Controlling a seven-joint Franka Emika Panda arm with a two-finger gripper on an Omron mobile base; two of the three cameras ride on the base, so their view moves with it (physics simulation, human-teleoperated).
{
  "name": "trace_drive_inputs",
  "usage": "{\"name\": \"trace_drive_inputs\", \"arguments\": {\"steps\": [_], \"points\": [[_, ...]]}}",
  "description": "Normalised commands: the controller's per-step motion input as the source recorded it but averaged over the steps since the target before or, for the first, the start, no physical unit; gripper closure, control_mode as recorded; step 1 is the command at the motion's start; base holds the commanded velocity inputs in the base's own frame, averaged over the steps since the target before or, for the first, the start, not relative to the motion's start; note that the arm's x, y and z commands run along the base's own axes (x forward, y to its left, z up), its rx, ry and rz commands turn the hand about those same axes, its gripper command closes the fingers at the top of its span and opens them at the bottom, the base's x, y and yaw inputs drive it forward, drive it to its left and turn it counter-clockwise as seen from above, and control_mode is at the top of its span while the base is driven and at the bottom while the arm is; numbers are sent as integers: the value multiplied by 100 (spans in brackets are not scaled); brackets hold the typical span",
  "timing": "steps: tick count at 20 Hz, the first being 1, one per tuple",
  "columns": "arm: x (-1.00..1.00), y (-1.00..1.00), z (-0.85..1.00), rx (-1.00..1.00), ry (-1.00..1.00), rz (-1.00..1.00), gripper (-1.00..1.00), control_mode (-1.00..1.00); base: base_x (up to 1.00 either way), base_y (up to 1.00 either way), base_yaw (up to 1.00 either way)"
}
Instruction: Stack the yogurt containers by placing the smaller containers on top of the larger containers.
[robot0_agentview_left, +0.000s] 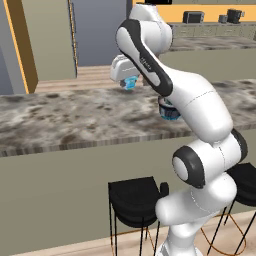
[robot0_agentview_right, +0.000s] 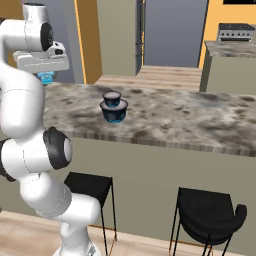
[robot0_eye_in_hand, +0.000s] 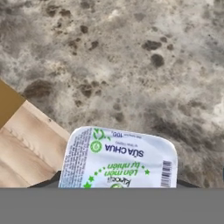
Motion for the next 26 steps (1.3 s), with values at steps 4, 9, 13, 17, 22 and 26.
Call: {"name": "trace_drive_inputs", "arguments": {"steps": [4,9,13,17,22,26], "points": [[0,-37,2,0,0,-5,100,-100,0,0,0],[0,-36,1,0,0,-7,100,-100,0,0,0],[0,-37,0,0,0,-8,100,-100,0,0,0],[0,-19,0,-5,0,-10,100,-100,0,0,0],[6,-13,0,-5,0,-12,100,-100,0,0,0],[5,-13,0,-4,0,-11,100,-100,0,0,0]]}}
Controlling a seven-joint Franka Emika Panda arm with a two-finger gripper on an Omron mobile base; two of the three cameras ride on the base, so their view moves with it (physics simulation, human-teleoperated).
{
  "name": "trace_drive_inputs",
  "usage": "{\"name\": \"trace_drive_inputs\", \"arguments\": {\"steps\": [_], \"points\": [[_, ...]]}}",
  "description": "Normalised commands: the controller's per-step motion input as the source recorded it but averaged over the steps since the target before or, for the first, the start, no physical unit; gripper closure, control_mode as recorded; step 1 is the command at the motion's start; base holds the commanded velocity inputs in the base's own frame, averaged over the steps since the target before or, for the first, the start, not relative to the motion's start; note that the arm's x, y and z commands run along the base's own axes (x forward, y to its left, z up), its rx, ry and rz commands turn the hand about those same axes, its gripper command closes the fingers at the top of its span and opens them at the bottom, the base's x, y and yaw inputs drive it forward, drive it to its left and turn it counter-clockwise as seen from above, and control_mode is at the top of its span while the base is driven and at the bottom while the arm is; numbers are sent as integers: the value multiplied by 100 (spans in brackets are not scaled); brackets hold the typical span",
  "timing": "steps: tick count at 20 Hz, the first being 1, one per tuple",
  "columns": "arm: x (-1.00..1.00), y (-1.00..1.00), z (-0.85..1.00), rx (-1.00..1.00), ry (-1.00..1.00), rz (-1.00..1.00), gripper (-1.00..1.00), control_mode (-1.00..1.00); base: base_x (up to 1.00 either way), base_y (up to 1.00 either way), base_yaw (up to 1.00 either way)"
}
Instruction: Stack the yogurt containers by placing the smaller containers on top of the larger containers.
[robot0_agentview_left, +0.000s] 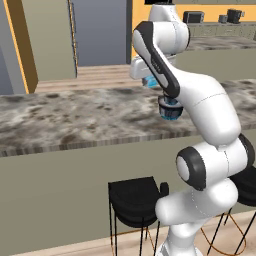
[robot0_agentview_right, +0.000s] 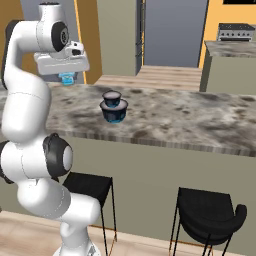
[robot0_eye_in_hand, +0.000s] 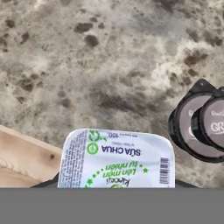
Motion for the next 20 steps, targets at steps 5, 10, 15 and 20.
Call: {"name": "trace_drive_inputs", "arguments": {"steps": [5,10,15,20], "points": [[9,-22,0,0,0,-10,100,-100,0,0,0],[5,-29,0,0,0,-8,100,-100,0,0,0],[11,-27,0,0,0,-8,100,-100,0,0,0],[11,-28,0,0,0,-7,100,-100,0,0,0]]}}
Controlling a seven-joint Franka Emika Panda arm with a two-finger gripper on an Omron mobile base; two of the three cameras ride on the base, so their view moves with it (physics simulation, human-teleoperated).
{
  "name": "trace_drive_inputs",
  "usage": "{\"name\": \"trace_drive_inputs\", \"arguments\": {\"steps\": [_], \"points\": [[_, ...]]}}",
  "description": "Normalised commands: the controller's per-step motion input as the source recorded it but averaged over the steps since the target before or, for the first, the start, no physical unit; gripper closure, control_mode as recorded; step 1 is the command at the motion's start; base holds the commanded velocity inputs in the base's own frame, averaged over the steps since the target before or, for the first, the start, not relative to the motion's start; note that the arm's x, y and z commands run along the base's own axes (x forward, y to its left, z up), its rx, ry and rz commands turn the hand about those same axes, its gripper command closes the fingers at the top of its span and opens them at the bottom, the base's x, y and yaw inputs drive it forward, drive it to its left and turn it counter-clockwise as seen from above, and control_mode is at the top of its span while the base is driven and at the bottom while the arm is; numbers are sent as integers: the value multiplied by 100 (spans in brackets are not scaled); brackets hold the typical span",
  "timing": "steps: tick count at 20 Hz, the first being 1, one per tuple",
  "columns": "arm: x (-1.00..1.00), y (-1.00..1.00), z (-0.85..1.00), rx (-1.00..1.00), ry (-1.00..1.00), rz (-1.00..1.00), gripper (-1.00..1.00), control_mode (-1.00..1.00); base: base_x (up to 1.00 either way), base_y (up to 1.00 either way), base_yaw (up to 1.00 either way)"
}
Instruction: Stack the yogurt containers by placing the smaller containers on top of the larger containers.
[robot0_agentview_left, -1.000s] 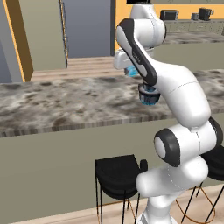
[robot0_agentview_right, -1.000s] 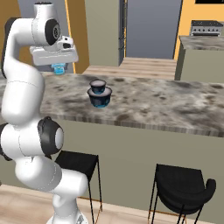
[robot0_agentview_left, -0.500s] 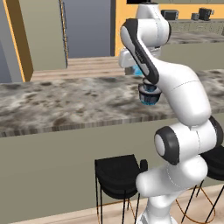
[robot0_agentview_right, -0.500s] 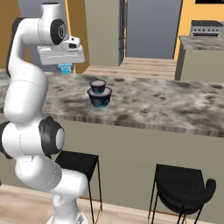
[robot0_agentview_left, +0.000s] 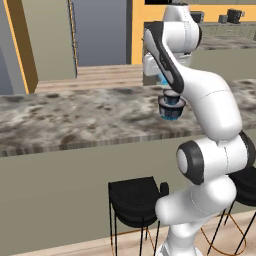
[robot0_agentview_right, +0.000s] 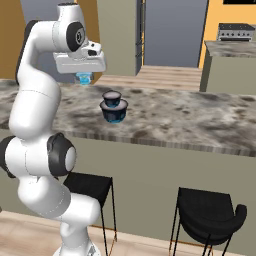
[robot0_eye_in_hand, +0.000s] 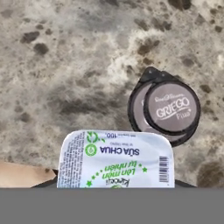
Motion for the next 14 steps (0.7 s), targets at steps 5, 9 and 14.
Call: {"name": "trace_drive_inputs", "arguments": {"steps": [5,9,14], "points": [[3,-24,0,0,0,-4,100,-100,0,0,0],[5,-17,-1,0,0,-3,100,-100,0,0,0],[14,-17,-1,0,0,-4,100,-100,0,0,0]]}}
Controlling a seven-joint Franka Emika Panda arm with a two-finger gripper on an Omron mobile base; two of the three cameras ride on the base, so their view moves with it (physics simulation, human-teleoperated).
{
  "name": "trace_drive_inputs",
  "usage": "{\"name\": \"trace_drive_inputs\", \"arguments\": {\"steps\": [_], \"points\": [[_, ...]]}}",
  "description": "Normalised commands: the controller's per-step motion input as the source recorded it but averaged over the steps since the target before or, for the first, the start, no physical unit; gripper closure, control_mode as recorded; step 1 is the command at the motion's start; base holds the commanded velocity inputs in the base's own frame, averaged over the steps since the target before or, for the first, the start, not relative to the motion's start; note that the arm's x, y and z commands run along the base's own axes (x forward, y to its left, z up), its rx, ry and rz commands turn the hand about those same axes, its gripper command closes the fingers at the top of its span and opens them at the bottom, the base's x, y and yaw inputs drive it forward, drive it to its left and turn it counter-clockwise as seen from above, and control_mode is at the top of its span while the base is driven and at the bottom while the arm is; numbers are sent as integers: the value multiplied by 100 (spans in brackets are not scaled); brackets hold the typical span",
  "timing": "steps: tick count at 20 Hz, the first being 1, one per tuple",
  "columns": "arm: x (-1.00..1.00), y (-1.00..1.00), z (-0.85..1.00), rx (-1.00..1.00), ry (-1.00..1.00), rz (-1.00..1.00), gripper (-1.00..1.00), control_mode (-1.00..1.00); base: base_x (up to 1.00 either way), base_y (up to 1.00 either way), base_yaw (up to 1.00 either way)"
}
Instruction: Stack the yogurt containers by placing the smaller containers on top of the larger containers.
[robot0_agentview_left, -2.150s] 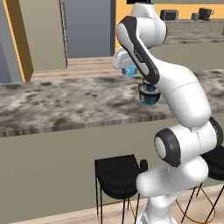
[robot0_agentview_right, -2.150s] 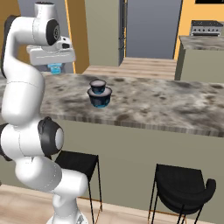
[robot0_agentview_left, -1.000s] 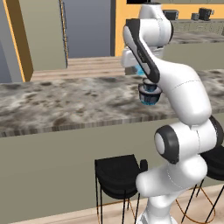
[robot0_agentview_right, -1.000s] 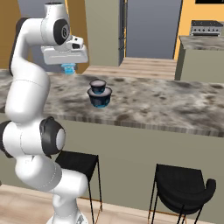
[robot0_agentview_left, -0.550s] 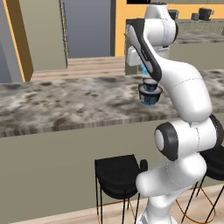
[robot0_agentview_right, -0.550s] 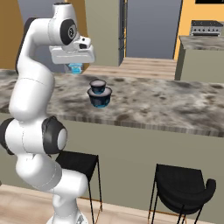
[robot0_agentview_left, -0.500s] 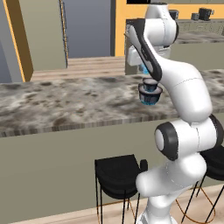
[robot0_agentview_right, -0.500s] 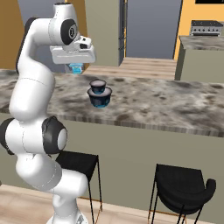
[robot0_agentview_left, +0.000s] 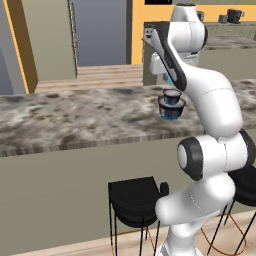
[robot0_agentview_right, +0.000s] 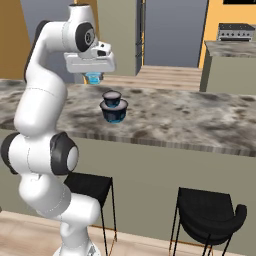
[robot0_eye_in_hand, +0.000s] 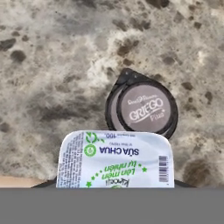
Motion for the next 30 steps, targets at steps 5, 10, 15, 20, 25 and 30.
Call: {"name": "trace_drive_inputs", "arguments": {"steps": [5,10,15,20,25,30], "points": [[14,-16,-1,0,0,-4,100,-100,0,0,0],[17,-10,-5,0,0,-4,100,-100,0,0,0],[18,-12,-3,0,0,-4,100,-100,0,0,0],[14,-10,-3,0,0,-4,100,-100,0,0,0],[2,-3,-4,0,0,-3,100,-100,0,0,0],[0,0,-17,0,0,-3,100,-100,0,0,0]]}}
